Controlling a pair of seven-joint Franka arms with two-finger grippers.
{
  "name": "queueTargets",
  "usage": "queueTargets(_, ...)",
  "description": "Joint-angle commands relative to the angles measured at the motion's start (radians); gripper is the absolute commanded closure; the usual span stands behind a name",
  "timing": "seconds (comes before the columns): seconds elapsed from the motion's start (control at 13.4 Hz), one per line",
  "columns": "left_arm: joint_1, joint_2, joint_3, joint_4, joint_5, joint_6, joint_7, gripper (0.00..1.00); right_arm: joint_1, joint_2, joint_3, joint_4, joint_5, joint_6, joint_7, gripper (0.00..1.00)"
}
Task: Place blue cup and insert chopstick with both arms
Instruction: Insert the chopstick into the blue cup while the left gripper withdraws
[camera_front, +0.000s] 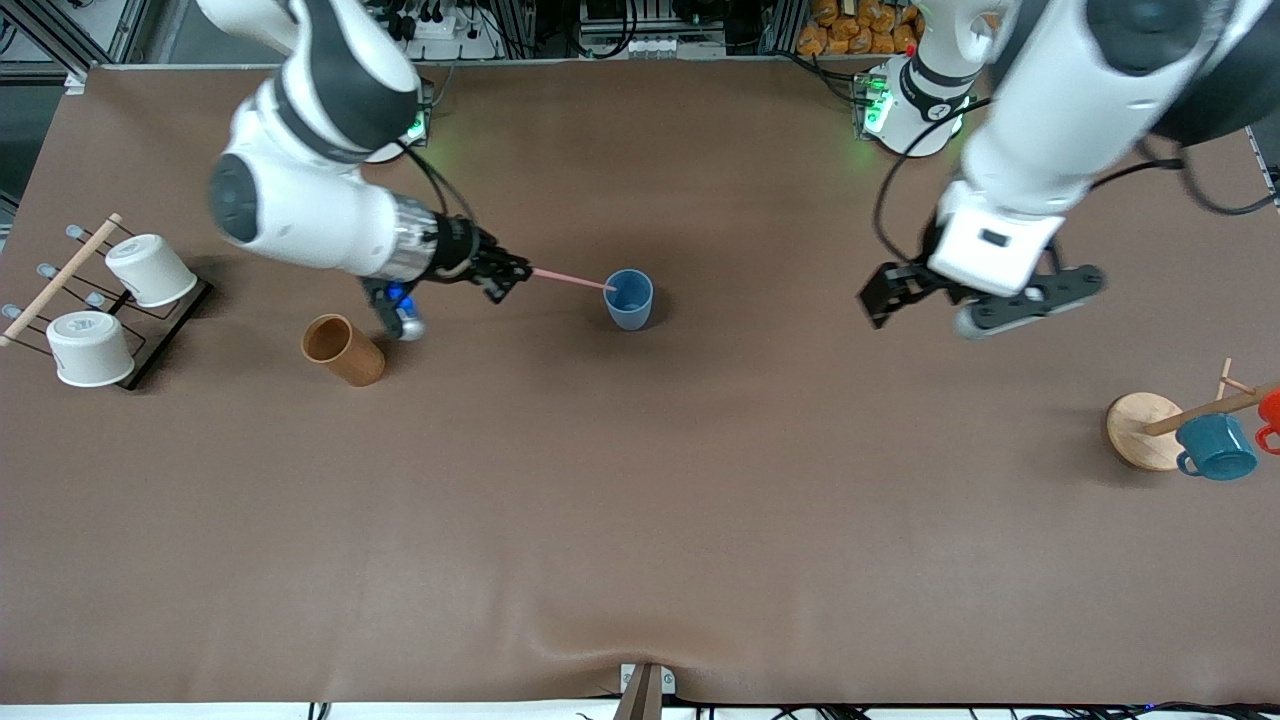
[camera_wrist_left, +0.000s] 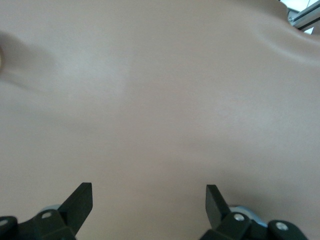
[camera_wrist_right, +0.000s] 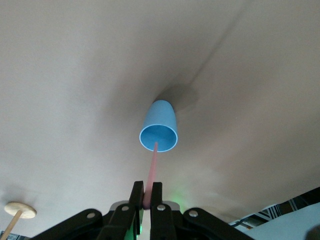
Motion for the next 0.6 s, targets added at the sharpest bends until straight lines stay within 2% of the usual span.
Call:
queueTargets(0.0,-0.001,-0.053,0.076,-0.014,-0.032,-0.060,0.169,0.00,0.041,-0.033,-0.002,-0.074,0.017,0.062,0.023,1.00)
queueTargets(0.37,-0.001,-0.098,0.210,-0.023,-0.039,-0.135,0.439,0.00,0.110,-0.030,-0.002,-0.132,0.015,0.157,0.033,1.00)
queueTargets(0.45,0.000,-0.105,0.225,-0.035,-0.039,-0.138,0.473,0.00,0.110,-0.024,-0.002,-0.131,0.015,0.155,0.033,0.81)
queueTargets(0.52,0.007,-0.121,0.230,-0.048,-0.039,-0.138,0.487,0.00,0.107,-0.021,-0.002,-0.128,0.017,0.154,0.051,0.04)
